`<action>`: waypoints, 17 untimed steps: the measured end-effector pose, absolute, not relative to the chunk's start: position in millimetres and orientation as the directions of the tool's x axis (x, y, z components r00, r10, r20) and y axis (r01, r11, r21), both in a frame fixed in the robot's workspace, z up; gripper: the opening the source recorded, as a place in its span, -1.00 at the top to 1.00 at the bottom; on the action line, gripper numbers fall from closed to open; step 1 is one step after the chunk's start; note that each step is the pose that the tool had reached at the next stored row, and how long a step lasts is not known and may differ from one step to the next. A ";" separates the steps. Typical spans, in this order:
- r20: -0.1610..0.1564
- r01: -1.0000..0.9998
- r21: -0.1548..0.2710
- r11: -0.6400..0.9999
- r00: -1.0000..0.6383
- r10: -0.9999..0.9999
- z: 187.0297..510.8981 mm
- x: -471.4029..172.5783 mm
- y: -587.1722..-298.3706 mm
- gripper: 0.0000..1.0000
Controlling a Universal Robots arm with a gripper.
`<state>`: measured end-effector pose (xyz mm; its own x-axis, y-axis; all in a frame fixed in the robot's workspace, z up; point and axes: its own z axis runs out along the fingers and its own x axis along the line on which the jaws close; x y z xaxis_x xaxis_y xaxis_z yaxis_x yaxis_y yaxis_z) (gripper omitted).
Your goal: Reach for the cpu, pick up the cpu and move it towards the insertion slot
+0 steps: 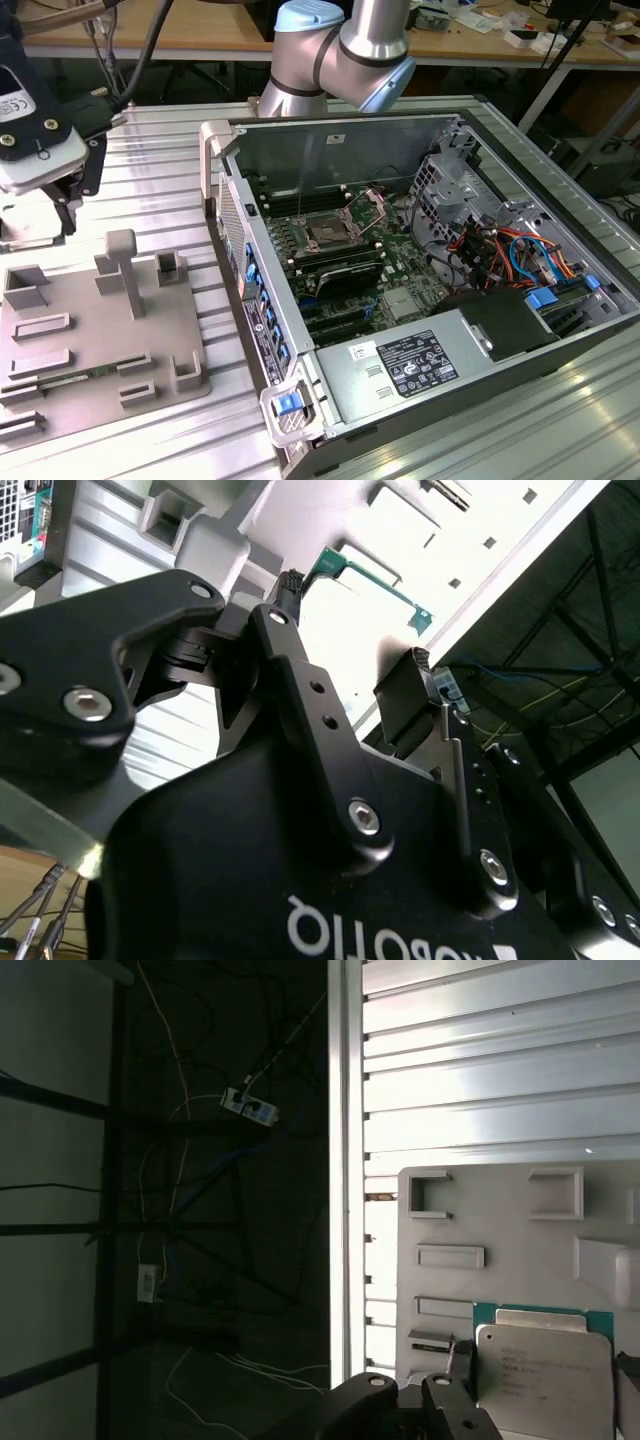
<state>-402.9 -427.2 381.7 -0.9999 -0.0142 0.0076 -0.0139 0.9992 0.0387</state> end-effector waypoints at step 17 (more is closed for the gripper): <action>0.009 -0.014 0.039 0.999 -1.000 -0.014 390.9 -375.4 -427.1 -0.09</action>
<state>-375.4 -427.1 390.9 -0.9999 -0.0142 0.0089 -0.0138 0.9992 0.0387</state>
